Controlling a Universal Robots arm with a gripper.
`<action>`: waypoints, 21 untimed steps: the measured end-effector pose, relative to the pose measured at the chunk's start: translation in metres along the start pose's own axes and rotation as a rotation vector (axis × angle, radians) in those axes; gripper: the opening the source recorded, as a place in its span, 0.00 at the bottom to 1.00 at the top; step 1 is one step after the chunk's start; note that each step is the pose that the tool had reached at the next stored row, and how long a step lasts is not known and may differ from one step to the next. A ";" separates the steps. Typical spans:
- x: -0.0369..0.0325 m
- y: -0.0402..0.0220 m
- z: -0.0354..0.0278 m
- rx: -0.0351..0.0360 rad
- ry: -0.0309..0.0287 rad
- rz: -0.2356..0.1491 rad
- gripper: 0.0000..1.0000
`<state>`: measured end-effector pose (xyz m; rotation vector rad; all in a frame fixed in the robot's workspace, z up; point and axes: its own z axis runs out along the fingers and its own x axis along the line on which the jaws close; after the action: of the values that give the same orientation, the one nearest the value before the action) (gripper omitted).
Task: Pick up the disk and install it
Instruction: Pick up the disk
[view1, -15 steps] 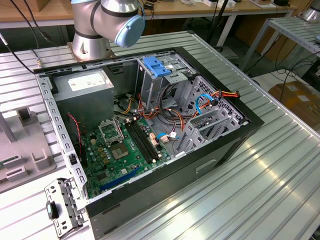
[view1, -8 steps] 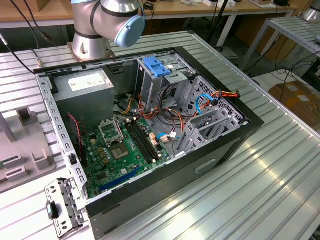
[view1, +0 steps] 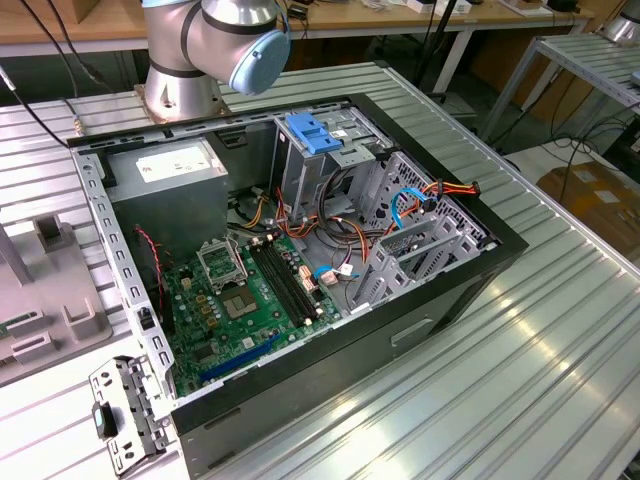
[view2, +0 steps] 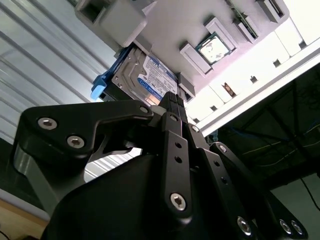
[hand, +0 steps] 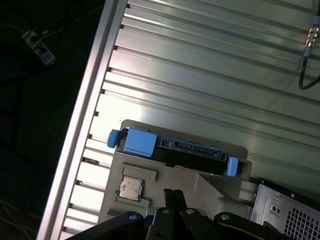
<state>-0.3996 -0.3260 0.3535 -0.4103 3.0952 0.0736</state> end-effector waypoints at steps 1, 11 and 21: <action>0.0000 0.0000 0.0000 -0.0003 0.0005 -0.012 0.11; 0.0000 0.0000 0.0000 -0.0022 0.0040 -0.091 0.11; 0.0000 0.0000 0.0000 -0.0038 0.0069 -0.155 0.11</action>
<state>-0.3996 -0.3259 0.3535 -0.6505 3.0575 0.0756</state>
